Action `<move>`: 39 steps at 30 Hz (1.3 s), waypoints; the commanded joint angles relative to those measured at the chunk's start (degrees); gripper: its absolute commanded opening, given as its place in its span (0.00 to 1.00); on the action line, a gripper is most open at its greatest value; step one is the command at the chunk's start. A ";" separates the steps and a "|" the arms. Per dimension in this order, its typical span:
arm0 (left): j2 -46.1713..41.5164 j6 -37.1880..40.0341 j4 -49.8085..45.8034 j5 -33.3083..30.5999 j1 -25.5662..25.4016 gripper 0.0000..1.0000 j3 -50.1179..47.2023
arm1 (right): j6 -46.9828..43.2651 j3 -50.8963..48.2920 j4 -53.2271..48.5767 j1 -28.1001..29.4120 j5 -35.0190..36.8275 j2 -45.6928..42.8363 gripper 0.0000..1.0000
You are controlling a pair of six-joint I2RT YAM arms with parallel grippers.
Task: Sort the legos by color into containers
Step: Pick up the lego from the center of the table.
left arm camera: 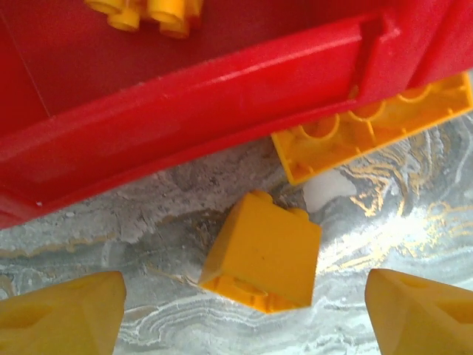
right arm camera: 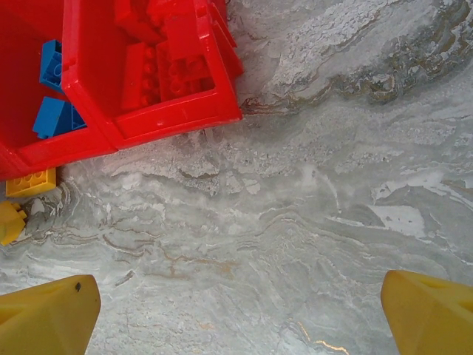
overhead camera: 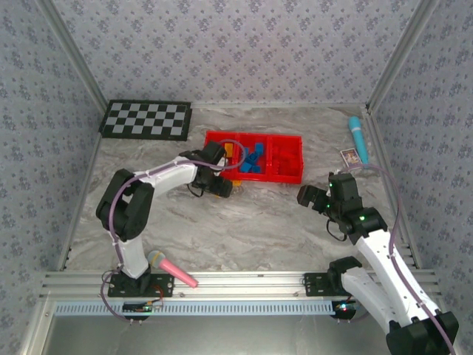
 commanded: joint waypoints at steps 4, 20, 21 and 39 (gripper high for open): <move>3.02 1.47 2.46 3.43 0.48 0.70 0.64 | 0.80 0.94 -0.89 0.50 1.51 0.01 1.00; 4.74 -0.36 2.56 3.69 0.43 0.34 0.32 | 1.15 0.74 -0.59 0.98 1.76 0.27 1.00; 4.83 -0.68 2.26 3.60 0.39 0.32 0.46 | 1.14 0.73 -0.62 1.09 1.79 0.17 1.00; -7.88 -8.14 -2.59 -2.81 0.40 0.14 2.93 | 1.38 0.21 0.10 1.37 1.89 0.05 1.00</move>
